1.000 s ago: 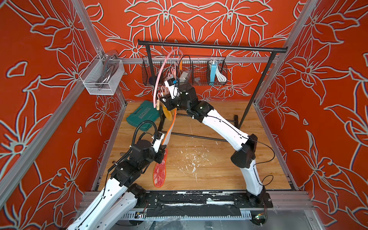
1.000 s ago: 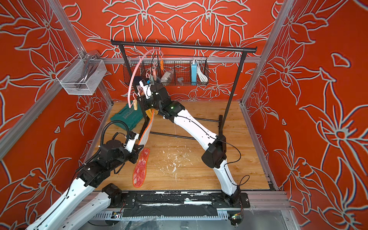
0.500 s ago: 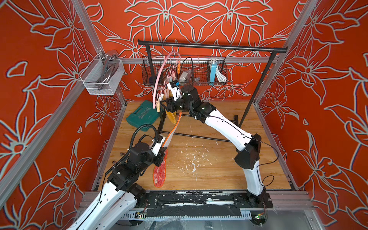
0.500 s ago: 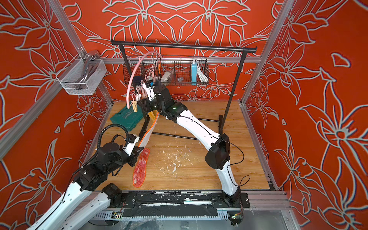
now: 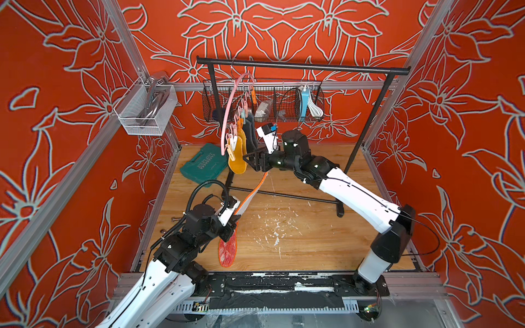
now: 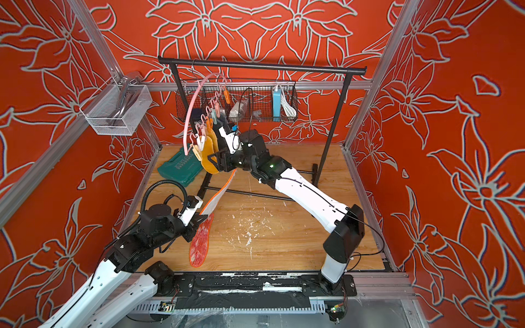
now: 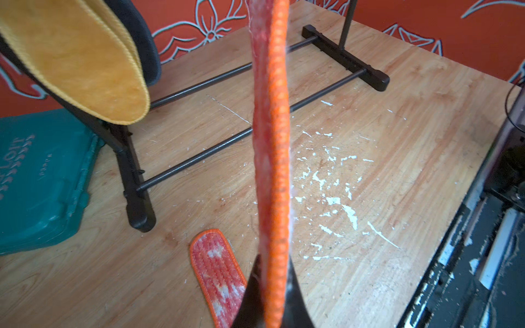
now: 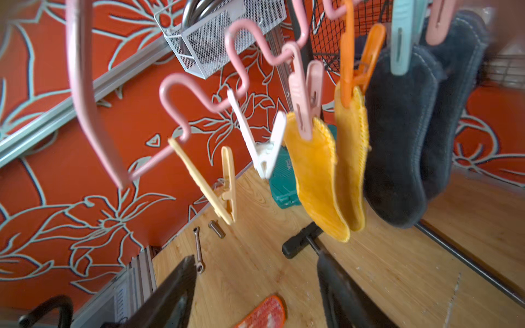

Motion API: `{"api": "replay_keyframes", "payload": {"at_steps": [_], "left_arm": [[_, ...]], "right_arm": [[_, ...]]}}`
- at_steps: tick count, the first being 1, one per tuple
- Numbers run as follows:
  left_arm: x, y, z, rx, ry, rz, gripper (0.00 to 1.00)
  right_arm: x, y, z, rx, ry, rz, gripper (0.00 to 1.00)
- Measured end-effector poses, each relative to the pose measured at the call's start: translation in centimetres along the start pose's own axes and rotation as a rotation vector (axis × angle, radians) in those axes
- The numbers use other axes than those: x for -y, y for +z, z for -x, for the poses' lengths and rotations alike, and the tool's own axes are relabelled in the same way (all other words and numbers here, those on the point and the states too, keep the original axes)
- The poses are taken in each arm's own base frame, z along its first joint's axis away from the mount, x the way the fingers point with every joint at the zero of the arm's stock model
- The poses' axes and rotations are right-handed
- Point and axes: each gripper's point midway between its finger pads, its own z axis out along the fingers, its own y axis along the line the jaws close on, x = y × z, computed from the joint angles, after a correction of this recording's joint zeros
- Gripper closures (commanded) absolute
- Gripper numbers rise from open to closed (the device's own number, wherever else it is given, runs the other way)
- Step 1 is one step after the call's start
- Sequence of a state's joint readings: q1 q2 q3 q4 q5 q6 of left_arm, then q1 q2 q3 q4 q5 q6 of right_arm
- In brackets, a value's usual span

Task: Take the shoe insoles off the hanger
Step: Open the clamp at the hanger.

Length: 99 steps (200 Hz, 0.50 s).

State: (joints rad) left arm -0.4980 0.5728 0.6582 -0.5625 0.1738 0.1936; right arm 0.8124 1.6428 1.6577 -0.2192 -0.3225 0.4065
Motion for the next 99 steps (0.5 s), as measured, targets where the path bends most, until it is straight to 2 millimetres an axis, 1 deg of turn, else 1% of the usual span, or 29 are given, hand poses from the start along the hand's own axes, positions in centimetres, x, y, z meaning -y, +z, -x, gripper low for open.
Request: {"api": "replay_keyframes", "payload": {"at_steps": [26,52,67,82,99], "left_arm": [[0.6,0.2,-0.4,-0.017,0.02,-0.039,1.0],[1.4,0.1,-0.3,-0.009,0.052,-0.08,1.0],[2.0,0.0,-0.3,-0.001,0.076,-0.117,1.0],[2.5,-0.1,-0.4,0.007,0.102,-0.145,1.0],[3.1,-0.2,-0.8,0.006,0.139,-0.176,1.0]], "right_arm": [[0.8,-2.4,-2.5,-0.019,-0.004,-0.039,0.27],[1.5,-5.0,-5.1,-0.036,-0.055,-0.073,0.27],[1.7,-6.9,-6.9,-0.04,-0.109,-0.084,0.27],[1.5,-9.0,-8.8,-0.037,-0.201,-0.068,0.27],[1.0,-11.3,-11.2,-0.029,-0.316,-0.032,0.22]]}}
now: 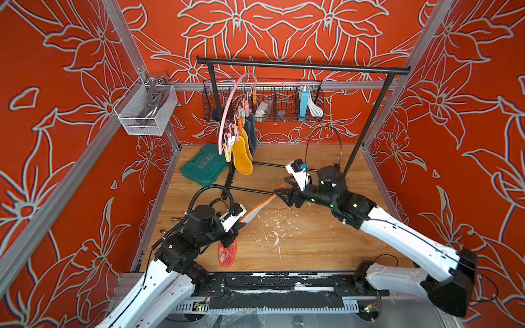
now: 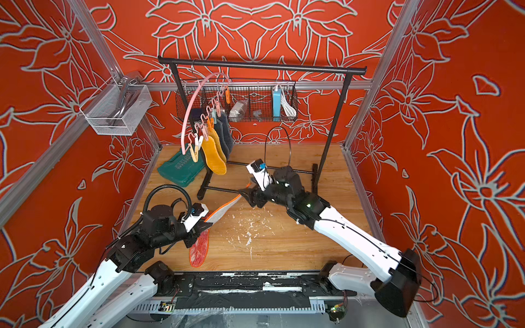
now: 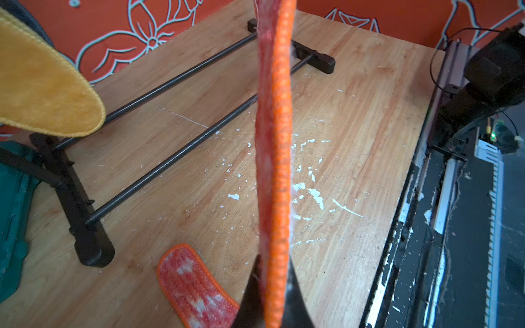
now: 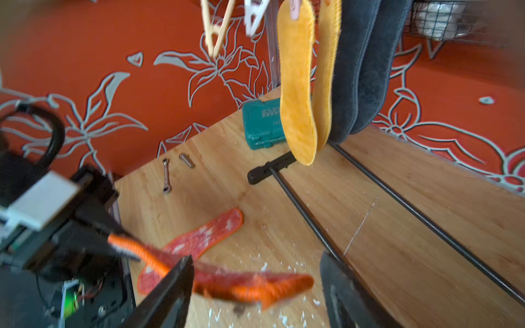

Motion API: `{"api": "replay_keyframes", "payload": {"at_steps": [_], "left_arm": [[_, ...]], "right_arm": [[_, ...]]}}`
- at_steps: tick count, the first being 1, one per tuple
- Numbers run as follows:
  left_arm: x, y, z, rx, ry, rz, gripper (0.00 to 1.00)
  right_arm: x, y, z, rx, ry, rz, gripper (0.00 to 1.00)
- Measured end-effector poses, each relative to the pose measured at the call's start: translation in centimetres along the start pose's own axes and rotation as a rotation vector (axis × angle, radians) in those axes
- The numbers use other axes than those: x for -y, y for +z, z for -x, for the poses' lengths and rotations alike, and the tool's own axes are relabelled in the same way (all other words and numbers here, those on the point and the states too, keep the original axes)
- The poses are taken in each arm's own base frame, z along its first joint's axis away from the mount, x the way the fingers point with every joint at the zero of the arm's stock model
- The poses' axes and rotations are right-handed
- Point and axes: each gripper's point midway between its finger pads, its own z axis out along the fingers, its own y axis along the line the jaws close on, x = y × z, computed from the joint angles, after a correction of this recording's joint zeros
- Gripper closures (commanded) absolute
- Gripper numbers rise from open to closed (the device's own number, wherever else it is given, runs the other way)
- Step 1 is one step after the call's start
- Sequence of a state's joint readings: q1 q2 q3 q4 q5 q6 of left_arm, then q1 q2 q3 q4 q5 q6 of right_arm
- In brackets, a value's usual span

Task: Take the shoe insoles off the hanger
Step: Open the clamp at the hanger.

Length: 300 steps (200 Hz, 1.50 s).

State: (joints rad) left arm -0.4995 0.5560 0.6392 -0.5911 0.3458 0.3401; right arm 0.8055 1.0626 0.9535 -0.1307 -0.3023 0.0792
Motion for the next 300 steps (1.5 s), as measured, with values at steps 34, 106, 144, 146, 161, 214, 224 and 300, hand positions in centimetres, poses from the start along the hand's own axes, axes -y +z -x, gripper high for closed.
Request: {"api": "replay_keyframes", "payload": {"at_steps": [34,106,144,146,161,214,224,300], "left_arm": [[0.7,-0.3,-0.4,0.015,0.08,-0.021,1.0],[5.0,-1.7,-2.0,0.073,0.341,-0.201,1.0],[6.1,-1.9,-2.6,0.07,0.384,-0.262,1.0],[6.1,-1.9,-2.6,0.069,0.385,-0.265,1.0],[6.2,-1.7,-2.8,0.06,0.384,-0.276,1.0],[6.2,-1.6,-2.9,0.051,0.38,-0.279,1.0],[6.1,-1.5,-2.9,0.05,0.38,-0.275,1.0],[5.6,-1.2,-3.1,0.023,0.345,-0.254,0.61]], "right_arm": [[-1.2,-3.5,-2.4,0.029,-0.127,0.013,0.2],[-4.5,-7.9,-7.8,0.057,-0.399,0.134,0.17],[-6.0,-8.4,-8.2,0.087,-0.507,0.215,0.19],[-6.1,-8.4,-8.3,0.087,-0.51,0.222,0.19],[-6.9,-8.0,-8.7,0.081,-0.518,0.28,0.22],[-8.9,-6.4,-9.6,0.066,-0.522,0.425,0.34],[-9.3,-6.3,-9.5,0.073,-0.527,0.442,0.43],[-9.4,-5.2,-9.9,0.035,-0.55,0.477,1.0]]}}
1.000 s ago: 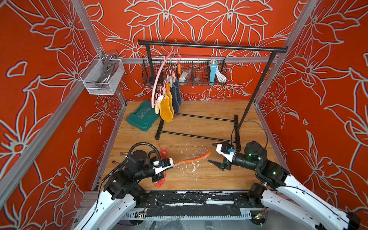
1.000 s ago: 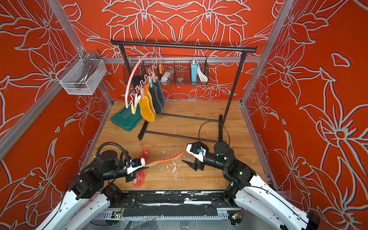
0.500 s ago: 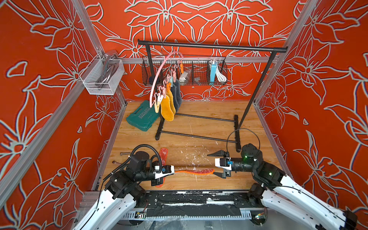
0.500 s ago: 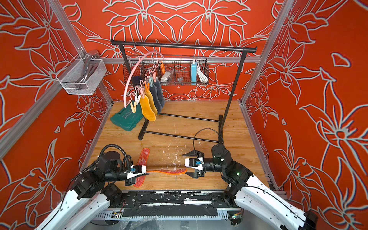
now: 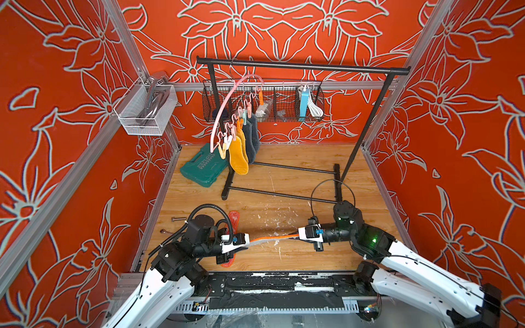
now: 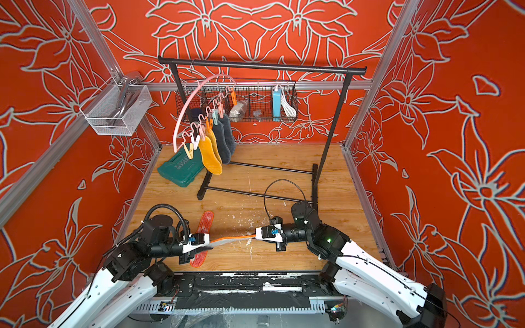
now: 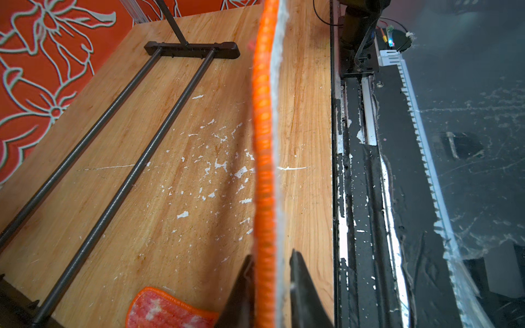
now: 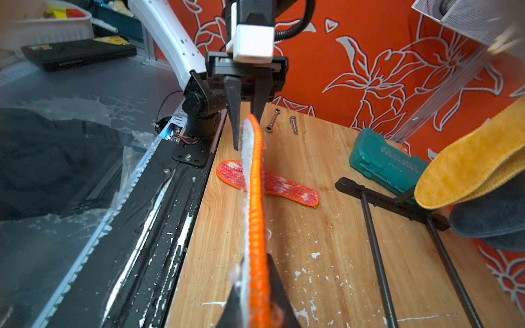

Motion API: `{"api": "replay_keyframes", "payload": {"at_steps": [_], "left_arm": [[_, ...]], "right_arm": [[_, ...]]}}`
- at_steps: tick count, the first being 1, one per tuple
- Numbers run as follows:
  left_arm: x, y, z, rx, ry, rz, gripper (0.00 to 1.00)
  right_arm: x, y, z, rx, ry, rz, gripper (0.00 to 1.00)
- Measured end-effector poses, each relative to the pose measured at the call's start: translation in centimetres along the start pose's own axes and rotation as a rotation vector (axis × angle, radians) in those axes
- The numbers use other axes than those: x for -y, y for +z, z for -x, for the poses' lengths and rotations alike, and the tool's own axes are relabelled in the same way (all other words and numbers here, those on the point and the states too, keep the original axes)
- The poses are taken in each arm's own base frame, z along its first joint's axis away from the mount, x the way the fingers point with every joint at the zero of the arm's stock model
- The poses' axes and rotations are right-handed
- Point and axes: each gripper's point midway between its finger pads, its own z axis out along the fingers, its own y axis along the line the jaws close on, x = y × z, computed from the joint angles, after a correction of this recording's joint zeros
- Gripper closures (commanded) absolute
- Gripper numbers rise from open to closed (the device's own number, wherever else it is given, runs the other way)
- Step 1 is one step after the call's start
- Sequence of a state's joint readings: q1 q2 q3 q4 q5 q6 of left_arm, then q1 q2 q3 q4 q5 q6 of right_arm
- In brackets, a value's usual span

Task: Take the shoe insoles off the hanger
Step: Open the clamp at the hanger.

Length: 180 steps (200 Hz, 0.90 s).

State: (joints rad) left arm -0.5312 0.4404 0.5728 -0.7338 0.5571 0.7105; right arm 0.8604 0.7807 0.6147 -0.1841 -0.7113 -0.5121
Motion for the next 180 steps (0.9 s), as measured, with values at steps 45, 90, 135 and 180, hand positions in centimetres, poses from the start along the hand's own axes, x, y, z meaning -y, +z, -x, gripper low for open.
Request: {"api": "replay_keyframes", "payload": {"at_steps": [45,90,135,180], "left_arm": [[0.3,-1.4,2.4,0.125,-0.001,0.025,0.31],[1.3,-1.8,5.9,0.228,-0.154,-0.123,0.05],[1.9,-1.4,9.2,0.275,-0.441,-0.359,0.02],[3.1,-1.6,11.0,0.302,-0.643,-0.547,0.02]], "right_arm": [[0.7,0.6,-1.1,-0.039,0.017,-0.02,1.0],[-0.4,0.4,-0.4,0.004,-0.107,0.031,1.0],[-2.5,-1.5,2.1,0.113,-0.346,0.066,1.0],[-4.7,-1.7,3.0,0.189,-0.445,0.179,1.0]]}}
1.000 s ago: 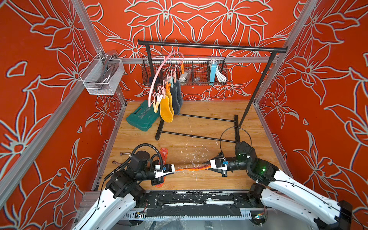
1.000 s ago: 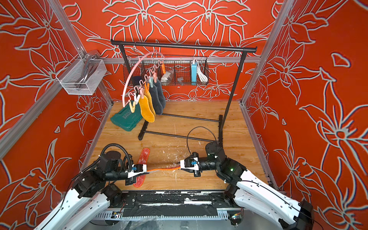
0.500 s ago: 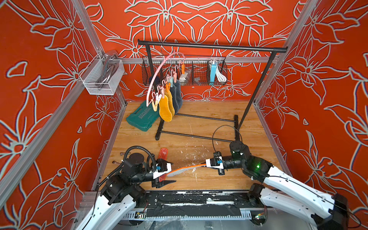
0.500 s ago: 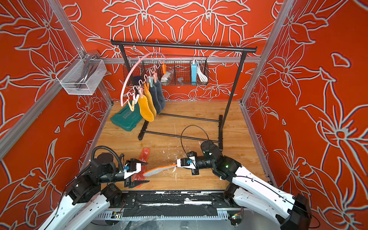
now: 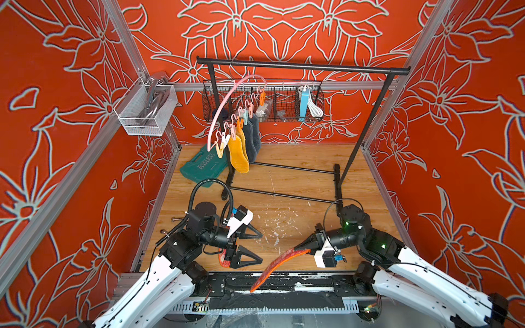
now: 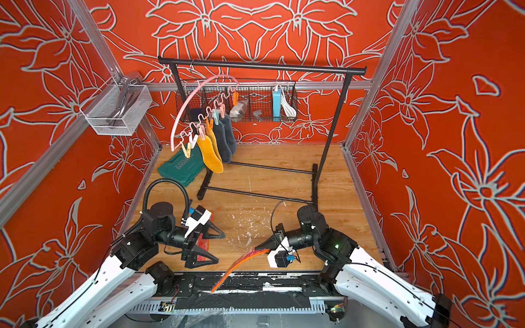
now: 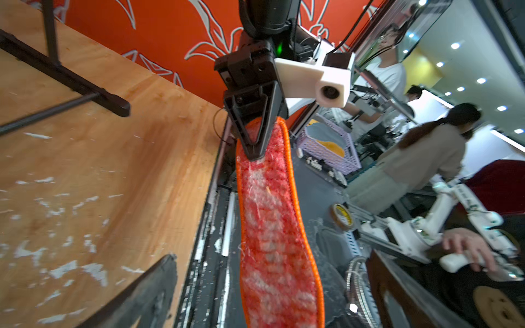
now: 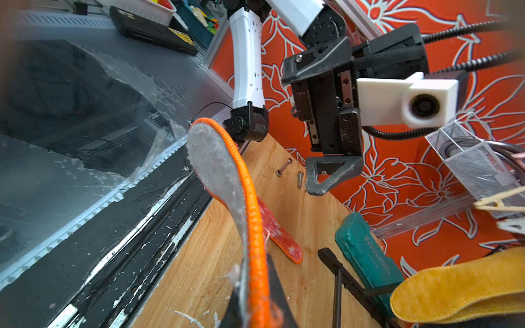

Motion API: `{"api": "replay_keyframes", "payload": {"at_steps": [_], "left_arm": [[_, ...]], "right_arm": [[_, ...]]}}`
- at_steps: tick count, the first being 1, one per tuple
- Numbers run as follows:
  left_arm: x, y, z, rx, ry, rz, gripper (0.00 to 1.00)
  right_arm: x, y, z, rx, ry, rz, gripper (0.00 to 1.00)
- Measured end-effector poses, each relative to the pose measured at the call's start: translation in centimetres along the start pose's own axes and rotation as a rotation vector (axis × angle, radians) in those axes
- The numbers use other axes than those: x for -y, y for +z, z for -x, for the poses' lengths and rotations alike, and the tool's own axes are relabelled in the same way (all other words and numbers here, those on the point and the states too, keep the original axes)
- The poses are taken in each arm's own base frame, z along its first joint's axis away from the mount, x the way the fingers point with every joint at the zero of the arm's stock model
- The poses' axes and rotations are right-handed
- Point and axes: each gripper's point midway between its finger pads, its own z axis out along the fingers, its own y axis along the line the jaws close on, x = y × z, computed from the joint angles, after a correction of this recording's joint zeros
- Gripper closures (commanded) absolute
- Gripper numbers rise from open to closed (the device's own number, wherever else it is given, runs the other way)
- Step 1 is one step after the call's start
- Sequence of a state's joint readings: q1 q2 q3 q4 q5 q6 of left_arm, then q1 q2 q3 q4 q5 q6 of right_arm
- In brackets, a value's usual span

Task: Take the shoe insoles off the hanger
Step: Open the clamp at the hanger, then place the insole at the center of the board.

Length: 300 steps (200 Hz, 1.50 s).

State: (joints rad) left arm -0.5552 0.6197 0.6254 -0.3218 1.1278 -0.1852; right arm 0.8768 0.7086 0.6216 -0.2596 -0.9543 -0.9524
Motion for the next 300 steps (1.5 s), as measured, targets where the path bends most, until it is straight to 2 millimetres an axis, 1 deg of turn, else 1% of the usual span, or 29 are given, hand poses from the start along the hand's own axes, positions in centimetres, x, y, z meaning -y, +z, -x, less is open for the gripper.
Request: {"api": "replay_keyframes", "payload": {"at_steps": [26,35,70,84,95,116,128,132,142,146,150,155,168,176,188,202,210,220,224,235,247,257,266,271,272,274,276,279,300], "left_arm": [[0.2,0.7,-0.4,-0.039,-0.107,-0.056,0.02],[0.1,1.0,-0.6,-0.06,-0.144,-0.076,0.05],[0.2,2.7,-1.1,-0.153,-0.233,-0.138,0.08],[0.6,3.4,-1.7,-0.194,-0.259,-0.169,0.1],[1.0,3.8,-2.1,-0.223,-0.275,-0.193,0.14],[2.0,4.4,-2.4,-0.266,-0.291,-0.239,0.29],[2.4,4.4,-2.5,-0.272,-0.285,-0.253,0.39],[2.5,4.4,-2.5,-0.272,-0.272,-0.259,0.45],[2.8,4.2,-2.4,-0.27,-0.269,-0.261,0.7],[3.0,4.1,-2.3,-0.267,-0.257,-0.264,0.77],[3.1,4.1,-2.2,-0.264,-0.251,-0.263,0.82],[3.2,4.0,-2.1,-0.259,-0.241,-0.262,0.85],[3.5,3.7,-1.9,-0.246,-0.21,-0.257,0.86],[3.7,3.6,-1.8,-0.238,-0.2,-0.253,0.89],[3.8,3.5,-1.7,-0.231,-0.186,-0.251,1.0],[3.7,3.6,-1.6,-0.228,-0.184,-0.242,1.0],[3.5,3.6,-1.6,-0.227,-0.185,-0.235,1.0],[3.4,3.7,-1.6,-0.228,-0.188,-0.23,1.0],[3.3,3.7,-1.6,-0.228,-0.189,-0.224,1.0],[2.9,3.8,-1.7,-0.228,-0.193,-0.203,1.0],[2.3,3.9,-1.7,-0.226,-0.195,-0.17,1.0],[1.8,4.0,-1.6,-0.22,-0.19,-0.129,1.0],[1.2,4.0,-1.4,-0.212,-0.185,-0.089,1.0],[0.9,4.0,-1.3,-0.205,-0.181,-0.068,1.0],[0.8,3.9,-1.3,-0.203,-0.18,-0.06,1.0],[0.7,3.9,-1.3,-0.202,-0.179,-0.054,1.0],[0.5,3.9,-1.3,-0.199,-0.178,-0.042,1.0],[0.3,3.8,-1.3,-0.195,-0.177,-0.025,1.0],[-1.8,3.2,-1.0,-0.158,-0.176,0.11,1.0]], "right_arm": [[0.0,0.7,0.8,0.047,-0.036,0.055,1.0],[0.2,0.9,1.2,0.066,-0.042,0.07,1.0],[2.0,1.5,3.4,0.158,-0.093,0.103,1.0],[2.6,1.8,4.0,0.198,-0.115,0.113,1.0],[2.8,2.1,4.3,0.22,-0.126,0.122,1.0],[3.2,2.6,4.4,0.239,-0.149,0.13,1.0],[3.3,2.7,4.3,0.239,-0.162,0.129,1.0],[3.3,2.7,4.3,0.239,-0.166,0.128,0.98],[3.4,2.7,4.2,0.235,-0.173,0.125,0.93],[3.4,2.7,4.2,0.232,-0.176,0.123,0.91],[3.4,2.7,4.2,0.229,-0.177,0.121,0.9],[3.4,2.7,4.2,0.228,-0.181,0.119,0.89],[3.6,2.7,4.3,0.222,-0.196,0.107,0.89],[3.8,2.6,4.3,0.217,-0.204,0.098,0.89],[3.9,2.6,4.4,0.211,-0.218,0.085,0.9],[4.1,2.6,4.3,0.199,-0.228,0.069,0.89],[4.3,2.7,4.2,0.192,-0.227,0.06,0.83],[4.5,2.8,3.8,0.177,-0.231,0.044,0.64],[4.6,2.8,3.6,0.167,-0.213,0.039,0.59],[5.0,3.0,2.9,0.135,-0.201,0.014,0.52],[5.6,3.1,2.1,0.088,-0.17,-0.017,0.4],[6.1,3.2,1.3,0.042,-0.12,-0.046,0.36],[6.7,3.1,0.6,-0.001,-0.089,-0.081,0.29],[7.1,3.0,0.2,-0.027,-0.062,-0.104,0.21],[7.1,3.0,0.1,-0.034,-0.06,-0.11,0.17],[7.2,2.9,-0.1,-0.044,-0.051,-0.12,0.07],[7.4,2.9,-0.4,-0.059,-0.027,-0.132,0.02],[7.5,2.8,-0.6,-0.072,-0.023,-0.146,0.01],[8.5,1.7,-3.3,-0.209,0.092,-0.267,0.01]]}}
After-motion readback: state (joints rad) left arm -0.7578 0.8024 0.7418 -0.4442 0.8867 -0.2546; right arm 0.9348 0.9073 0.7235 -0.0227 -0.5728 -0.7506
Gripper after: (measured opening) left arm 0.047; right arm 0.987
